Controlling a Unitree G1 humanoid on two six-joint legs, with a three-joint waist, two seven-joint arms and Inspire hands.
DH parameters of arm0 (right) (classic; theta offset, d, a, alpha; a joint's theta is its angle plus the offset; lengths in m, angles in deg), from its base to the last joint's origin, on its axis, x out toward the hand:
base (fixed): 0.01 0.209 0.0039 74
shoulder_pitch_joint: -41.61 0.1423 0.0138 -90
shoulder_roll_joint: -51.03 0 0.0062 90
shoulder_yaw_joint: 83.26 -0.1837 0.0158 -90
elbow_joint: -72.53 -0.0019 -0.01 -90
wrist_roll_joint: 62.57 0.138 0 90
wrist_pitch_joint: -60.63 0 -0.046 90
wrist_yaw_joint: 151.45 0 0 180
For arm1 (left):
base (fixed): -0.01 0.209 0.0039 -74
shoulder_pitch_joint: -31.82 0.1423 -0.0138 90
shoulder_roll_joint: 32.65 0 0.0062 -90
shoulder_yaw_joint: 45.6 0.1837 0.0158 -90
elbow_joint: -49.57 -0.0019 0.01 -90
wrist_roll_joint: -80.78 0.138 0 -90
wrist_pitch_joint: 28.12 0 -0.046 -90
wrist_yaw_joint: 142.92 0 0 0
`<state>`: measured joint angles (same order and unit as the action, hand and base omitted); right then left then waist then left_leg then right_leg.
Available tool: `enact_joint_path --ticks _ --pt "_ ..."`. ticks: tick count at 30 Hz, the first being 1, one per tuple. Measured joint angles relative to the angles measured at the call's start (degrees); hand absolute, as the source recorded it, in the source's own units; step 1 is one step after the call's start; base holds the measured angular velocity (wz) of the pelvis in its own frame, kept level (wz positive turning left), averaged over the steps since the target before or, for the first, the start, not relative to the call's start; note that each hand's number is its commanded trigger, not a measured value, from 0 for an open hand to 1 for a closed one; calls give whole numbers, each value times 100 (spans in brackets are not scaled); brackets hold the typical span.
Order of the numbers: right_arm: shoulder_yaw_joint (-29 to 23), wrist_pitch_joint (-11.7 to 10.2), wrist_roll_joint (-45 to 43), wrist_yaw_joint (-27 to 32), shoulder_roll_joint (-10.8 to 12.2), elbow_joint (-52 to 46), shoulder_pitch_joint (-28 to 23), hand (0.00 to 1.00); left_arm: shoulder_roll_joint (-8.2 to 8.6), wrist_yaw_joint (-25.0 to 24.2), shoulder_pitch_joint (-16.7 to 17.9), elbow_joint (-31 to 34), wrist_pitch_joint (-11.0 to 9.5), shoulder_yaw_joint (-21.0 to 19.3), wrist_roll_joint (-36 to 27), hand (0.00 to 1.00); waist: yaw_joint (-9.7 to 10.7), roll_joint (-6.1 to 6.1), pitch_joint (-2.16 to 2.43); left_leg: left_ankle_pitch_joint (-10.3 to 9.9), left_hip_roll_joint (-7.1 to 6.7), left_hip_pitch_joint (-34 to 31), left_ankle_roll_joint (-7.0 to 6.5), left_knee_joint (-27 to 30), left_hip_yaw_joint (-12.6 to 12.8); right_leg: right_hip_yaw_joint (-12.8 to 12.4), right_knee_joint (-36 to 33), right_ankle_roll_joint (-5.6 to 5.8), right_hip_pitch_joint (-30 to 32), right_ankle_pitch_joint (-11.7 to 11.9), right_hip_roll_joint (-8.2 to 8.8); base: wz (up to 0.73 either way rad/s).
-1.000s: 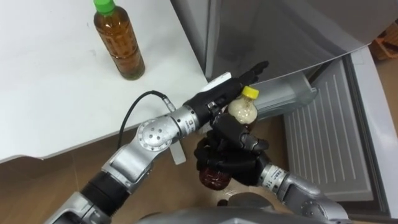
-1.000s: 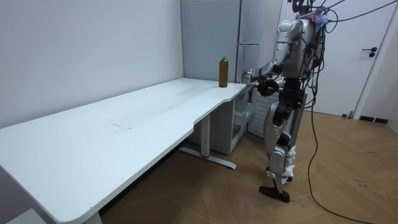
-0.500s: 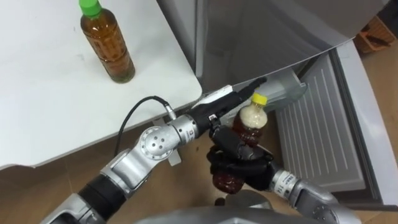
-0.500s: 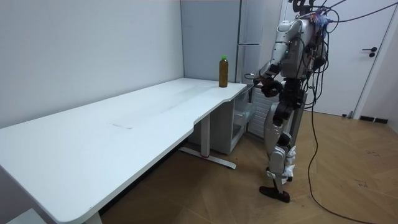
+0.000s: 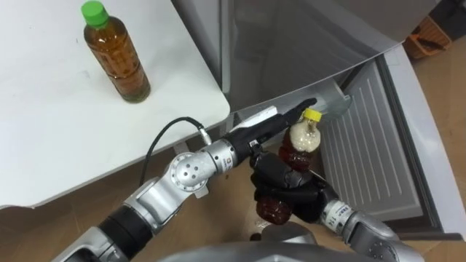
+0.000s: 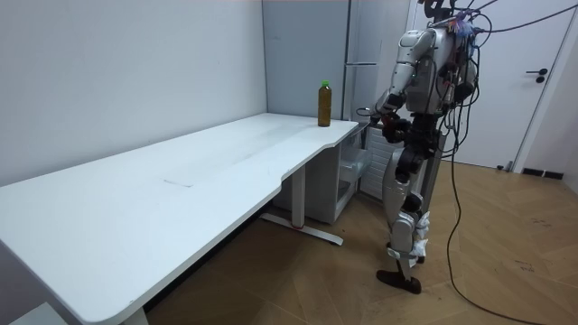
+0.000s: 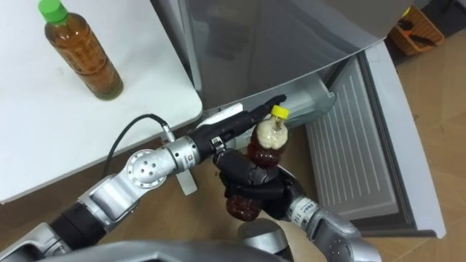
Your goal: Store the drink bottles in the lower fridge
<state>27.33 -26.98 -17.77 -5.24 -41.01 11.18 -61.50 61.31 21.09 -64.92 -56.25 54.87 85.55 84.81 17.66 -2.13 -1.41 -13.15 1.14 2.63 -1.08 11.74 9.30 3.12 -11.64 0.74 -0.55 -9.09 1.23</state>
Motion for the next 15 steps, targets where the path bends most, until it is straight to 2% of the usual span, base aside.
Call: enact_joint_path --ticks 3,6,8,11,15 --pt "-207 0 48 -19 9 295 2 100 -36 -182 9 -6 0 32 -2 0 38 -24 6 2 -3 -16 -2 1 0 -3 3 1 43 -1 2 0" --pt "-671 1 370 5 24 793 5 100 -195 -381 31 -6 19 50 -3 0 39 -36 11 2 -3 -38 -2 0 -2 4 14 2 57 -2 4 0" --pt "-997 0 811 109 32 1118 8 100 -352 -500 40 -18 138 50 18 0 23 -43 15 2 2 -54 -2 -5 -5 -1 8 2 81 -2 -2 0" --pt "-1203 -5 1256 298 55 1278 27 100 -391 -620 59 -220 287 68 72 0 22 -64 22 2 9 -53 -2 -5 -7 1 -3 2 84 -1 -8 0" --pt "-1239 -37 1371 428 149 1278 53 100 -343 -716 112 -340 334 74 403 0 29 -80 28 2 13 -44 -2 -2 -15 14 -7 -1 55 0 -11 0"
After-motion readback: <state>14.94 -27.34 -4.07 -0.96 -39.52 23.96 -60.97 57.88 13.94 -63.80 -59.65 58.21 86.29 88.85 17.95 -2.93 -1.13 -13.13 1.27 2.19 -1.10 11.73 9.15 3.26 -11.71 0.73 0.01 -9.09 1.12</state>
